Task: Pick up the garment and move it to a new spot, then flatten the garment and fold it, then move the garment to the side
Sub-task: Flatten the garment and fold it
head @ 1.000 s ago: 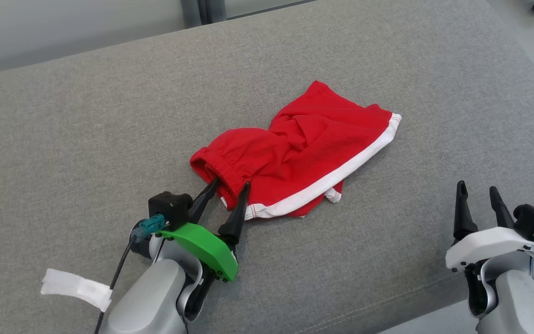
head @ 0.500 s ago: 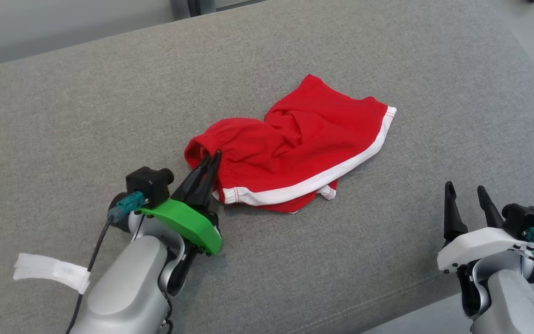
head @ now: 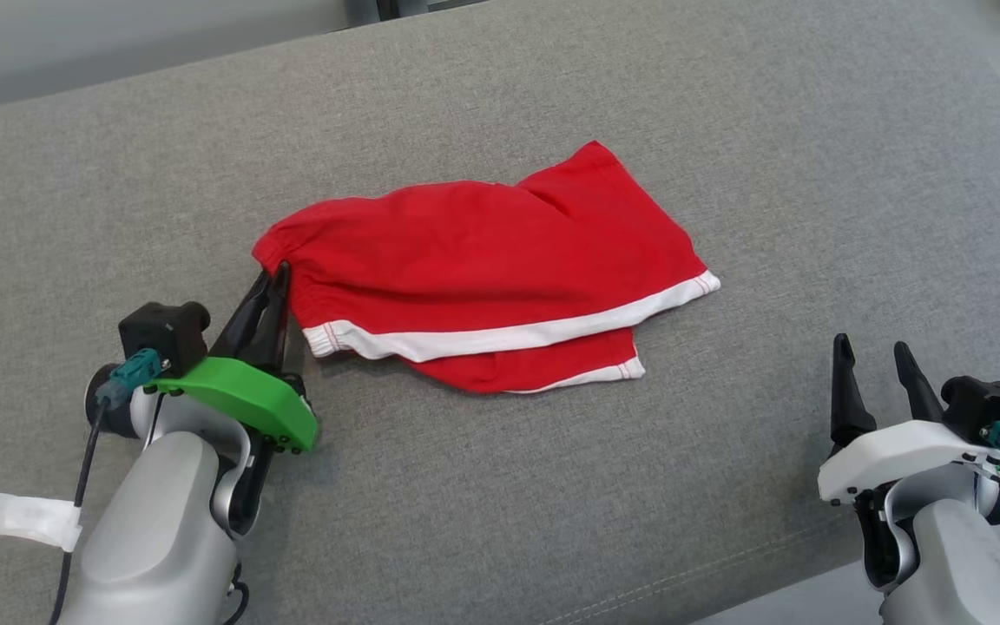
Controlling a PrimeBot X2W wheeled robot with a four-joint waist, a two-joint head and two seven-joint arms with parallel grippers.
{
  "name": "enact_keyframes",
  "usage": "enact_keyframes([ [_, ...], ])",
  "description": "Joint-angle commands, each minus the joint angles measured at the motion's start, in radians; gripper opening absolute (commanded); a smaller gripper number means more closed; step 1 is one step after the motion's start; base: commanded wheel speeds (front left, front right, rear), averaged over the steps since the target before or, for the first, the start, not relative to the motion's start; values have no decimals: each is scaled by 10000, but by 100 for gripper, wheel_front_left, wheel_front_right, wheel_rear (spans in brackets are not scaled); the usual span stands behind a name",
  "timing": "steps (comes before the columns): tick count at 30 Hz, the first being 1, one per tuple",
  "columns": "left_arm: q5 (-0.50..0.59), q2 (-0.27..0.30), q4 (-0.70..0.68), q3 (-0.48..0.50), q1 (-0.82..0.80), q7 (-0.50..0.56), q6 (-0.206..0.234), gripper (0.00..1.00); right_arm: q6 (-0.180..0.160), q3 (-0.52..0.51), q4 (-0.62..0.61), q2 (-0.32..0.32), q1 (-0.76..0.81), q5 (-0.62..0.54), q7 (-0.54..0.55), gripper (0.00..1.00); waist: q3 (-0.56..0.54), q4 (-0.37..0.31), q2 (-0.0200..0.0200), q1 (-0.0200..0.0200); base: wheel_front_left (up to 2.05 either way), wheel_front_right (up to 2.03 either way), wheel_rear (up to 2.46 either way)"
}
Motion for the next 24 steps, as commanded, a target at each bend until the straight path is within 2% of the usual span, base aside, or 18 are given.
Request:
enact_keyframes([
  [1, 115, 70, 57, 86, -179, 1, -32, 0, -3, 35, 3, -23, -30, 22, -28, 100, -6, -1, 0, -1, 0, 0, 0],
  [3, 245, 113, 272, 201, -204, 1, -32, 0, -3, 78, -32, -25, -53, 25, -28, 100, -31, -7, 0, -1, 0, 0, 0],
  [4, 265, 106, 333, 238, -189, 1, -32, 5, -3, 96, -66, -25, -64, 29, -28, 100, -53, -3, 0, -1, 0, 0, 0],
  [5, 291, 81, 379, 253, -154, 1, -32, 47, -3, 109, -131, -23, -51, -47, -28, 100, -92, 18, 0, -1, 0, 0, 0],
  [6, 357, 65, 418, 290, -107, 1, -32, 100, -3, 134, -207, -22, 0, -222, -28, 100, -140, 54, 0, -1, 0, 0, 0],
  [13, 1057, -158, 190, 940, 785, 1, -32, 100, -3, 494, -866, -22, 315, -290, -28, 100, -710, 494, 0, -1, 0, 0, 0],
  [24, 2664, -908, -1412, 2494, 2961, 2, 8, 100, -3, 532, -1296, -29, 955, -448, -28, 100, -1787, 1632, 0, -1, 0, 0, 0],
])
